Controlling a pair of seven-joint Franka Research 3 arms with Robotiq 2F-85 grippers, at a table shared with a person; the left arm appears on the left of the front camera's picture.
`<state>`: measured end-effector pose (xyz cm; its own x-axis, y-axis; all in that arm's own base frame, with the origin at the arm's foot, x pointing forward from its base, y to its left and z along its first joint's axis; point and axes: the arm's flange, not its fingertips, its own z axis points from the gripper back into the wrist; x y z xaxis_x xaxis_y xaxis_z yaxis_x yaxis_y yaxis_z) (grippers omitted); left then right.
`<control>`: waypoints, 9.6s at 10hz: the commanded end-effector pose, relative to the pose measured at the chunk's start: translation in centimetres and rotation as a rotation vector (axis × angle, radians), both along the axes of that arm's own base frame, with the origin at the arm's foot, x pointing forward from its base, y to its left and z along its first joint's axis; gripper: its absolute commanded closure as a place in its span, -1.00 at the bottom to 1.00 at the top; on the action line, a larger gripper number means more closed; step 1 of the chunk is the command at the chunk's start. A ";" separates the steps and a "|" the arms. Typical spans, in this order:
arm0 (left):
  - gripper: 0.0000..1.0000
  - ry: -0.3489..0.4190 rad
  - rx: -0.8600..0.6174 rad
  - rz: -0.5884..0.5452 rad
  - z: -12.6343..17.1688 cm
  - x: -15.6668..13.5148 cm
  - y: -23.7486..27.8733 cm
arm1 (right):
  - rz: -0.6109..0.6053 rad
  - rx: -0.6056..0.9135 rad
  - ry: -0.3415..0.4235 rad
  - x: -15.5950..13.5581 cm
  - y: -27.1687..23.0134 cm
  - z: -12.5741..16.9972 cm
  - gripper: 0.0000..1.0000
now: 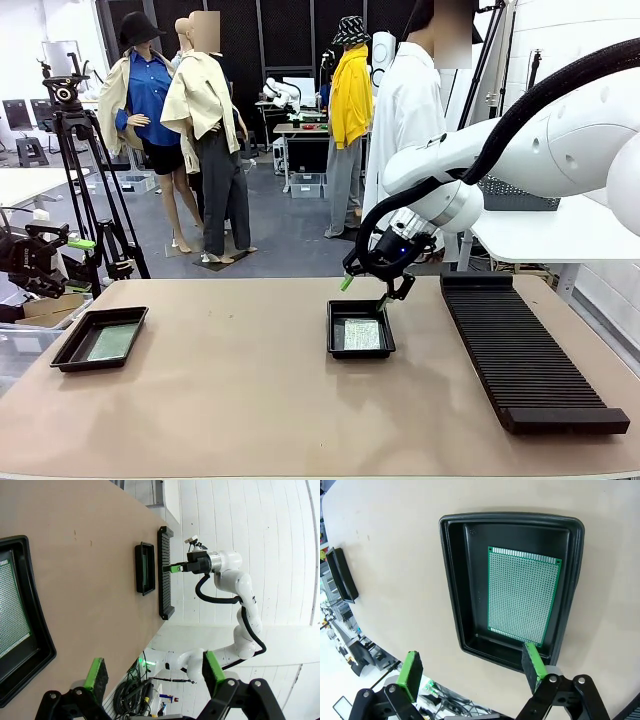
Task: Inspect and transfer BCBs to ESD trays.
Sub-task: Pick up the ESD tray and place it on the left side of the table.
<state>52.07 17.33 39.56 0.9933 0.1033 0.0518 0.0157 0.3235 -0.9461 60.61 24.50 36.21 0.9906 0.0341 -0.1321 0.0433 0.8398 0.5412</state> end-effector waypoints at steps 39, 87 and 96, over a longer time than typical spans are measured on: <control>-1.00 0.200 0.613 -0.366 11.8 6.6 -32.4 | -0.038 0.717 -0.157 -8.3 -33.1 4.4 -1.00; -0.71 -0.110 1.040 -0.185 -7.6 8.0 -56.6 | -0.023 0.709 -0.141 -8.8 -32.7 4.5 -1.00; 0.94 -0.116 1.019 -0.192 -7.8 8.6 -56.7 | -0.023 0.709 -0.141 -8.8 -32.7 4.5 -1.00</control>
<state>60.49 -39.29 31.47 0.9723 -0.2114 0.0996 0.2290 0.9469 -0.2257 51.83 -8.30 40.68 0.9973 0.0540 0.0496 -0.0625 0.2726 0.9601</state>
